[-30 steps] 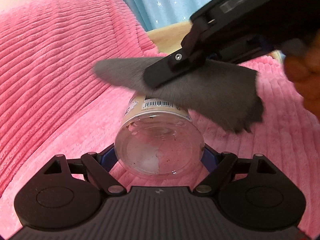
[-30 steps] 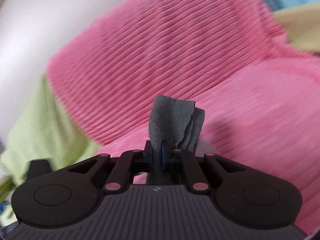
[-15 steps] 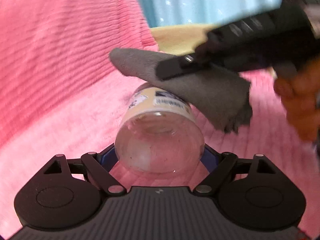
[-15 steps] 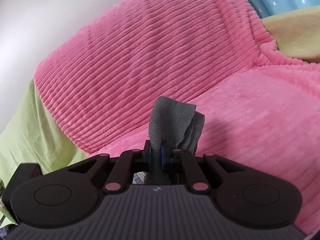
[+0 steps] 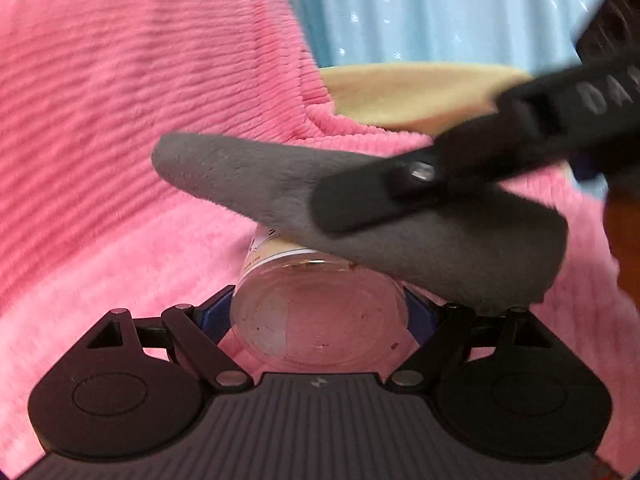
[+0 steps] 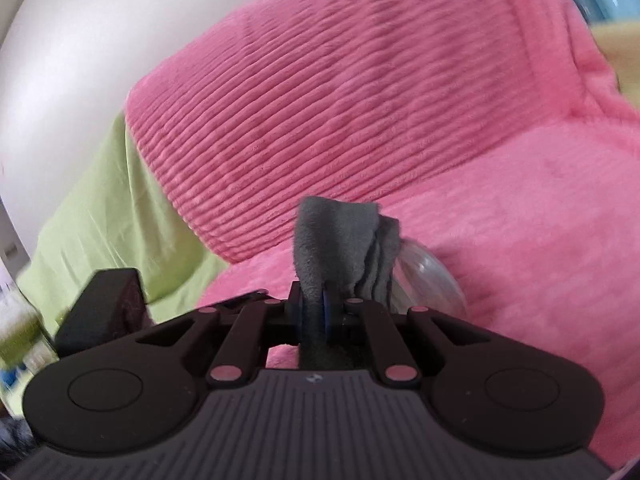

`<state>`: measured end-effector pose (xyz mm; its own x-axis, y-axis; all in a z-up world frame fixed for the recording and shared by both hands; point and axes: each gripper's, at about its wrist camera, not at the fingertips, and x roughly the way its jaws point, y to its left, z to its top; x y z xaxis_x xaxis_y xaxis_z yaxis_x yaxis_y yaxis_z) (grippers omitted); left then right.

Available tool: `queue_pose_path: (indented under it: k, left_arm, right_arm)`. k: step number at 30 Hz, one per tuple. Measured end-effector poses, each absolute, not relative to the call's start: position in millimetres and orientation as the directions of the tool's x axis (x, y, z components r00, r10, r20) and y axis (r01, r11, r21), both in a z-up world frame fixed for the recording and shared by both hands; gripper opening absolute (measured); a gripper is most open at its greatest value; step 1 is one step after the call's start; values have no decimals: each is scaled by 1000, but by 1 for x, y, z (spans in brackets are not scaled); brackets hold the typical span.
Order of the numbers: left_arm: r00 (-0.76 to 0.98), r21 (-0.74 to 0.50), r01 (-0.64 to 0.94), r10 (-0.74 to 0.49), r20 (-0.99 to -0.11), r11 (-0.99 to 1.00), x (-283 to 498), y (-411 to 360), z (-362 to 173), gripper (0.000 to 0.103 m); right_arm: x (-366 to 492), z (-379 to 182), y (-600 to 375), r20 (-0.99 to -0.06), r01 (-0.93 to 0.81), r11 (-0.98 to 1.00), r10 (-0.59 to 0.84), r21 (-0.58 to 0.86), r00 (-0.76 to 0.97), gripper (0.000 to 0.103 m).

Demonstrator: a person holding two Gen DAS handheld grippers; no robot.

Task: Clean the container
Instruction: 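Turn the jar with the left gripper while the right gripper wipes the label, then sweep the cloth over the jar's labelled side with the right gripper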

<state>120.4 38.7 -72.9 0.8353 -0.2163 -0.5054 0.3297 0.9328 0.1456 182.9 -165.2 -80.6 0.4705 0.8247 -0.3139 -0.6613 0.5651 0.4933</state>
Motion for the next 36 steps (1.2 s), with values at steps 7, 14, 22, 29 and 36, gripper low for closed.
queue_pose_path:
  k: [7,14,22,29,36]
  left_arm:
    - [860,299,354,-182,-477,886,110,16,-76,85]
    - [859,312,365,-188,-476,877,109,15,-77,85]
    - [848,267,384,-223,-482,884,102,17,-74,86]
    - [802,-117,340,-353,-482,933,117,54,-67,86]
    - [847,203,363,-231,-479,909,106,22,-68,85]
  right_arm:
    - [195,-83,-181,-315,-556,657,743,509,590,8]
    - [181,-78,-164,-307,-670,567,824,480,477,6]
    - [199,-89,-180,-296,-557,648,748,520,593,6]
    - [202,-91,-180,-293,-551,632,759,545,581,6]
    - [183,-82,-162,-310,-669,559,829,489,466,7]
